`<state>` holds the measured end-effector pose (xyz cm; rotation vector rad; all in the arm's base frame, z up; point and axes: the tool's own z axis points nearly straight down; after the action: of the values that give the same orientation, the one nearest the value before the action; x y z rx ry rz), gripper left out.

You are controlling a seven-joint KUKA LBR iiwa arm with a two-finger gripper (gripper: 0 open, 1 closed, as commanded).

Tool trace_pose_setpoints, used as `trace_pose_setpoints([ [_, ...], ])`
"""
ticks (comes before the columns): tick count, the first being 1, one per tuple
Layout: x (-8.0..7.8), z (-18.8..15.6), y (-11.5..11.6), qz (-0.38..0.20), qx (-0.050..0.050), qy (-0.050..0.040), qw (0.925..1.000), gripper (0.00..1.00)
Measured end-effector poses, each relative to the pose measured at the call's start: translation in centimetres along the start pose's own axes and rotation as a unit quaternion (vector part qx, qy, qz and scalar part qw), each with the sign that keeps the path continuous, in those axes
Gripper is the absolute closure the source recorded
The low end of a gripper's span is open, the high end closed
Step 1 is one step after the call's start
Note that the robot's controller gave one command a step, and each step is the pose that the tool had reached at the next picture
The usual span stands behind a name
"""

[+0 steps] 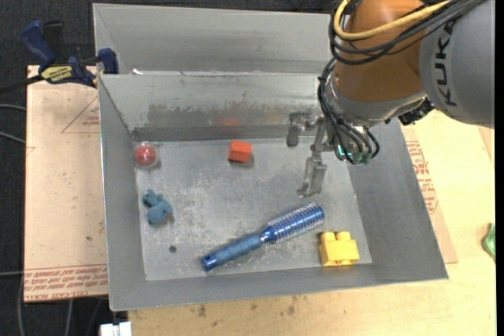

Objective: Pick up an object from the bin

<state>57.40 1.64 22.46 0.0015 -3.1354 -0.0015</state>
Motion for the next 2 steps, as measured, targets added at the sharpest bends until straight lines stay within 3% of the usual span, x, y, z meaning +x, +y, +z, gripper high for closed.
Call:
trace_pose_setpoints([
  [1,5.83,15.97,-3.8,-0.027,0.0,0.0009,0.9996,0.0],
  [2,5.58,15.59,-3.72,-0.028,0.0,-0.0024,0.9996,1.0],
])
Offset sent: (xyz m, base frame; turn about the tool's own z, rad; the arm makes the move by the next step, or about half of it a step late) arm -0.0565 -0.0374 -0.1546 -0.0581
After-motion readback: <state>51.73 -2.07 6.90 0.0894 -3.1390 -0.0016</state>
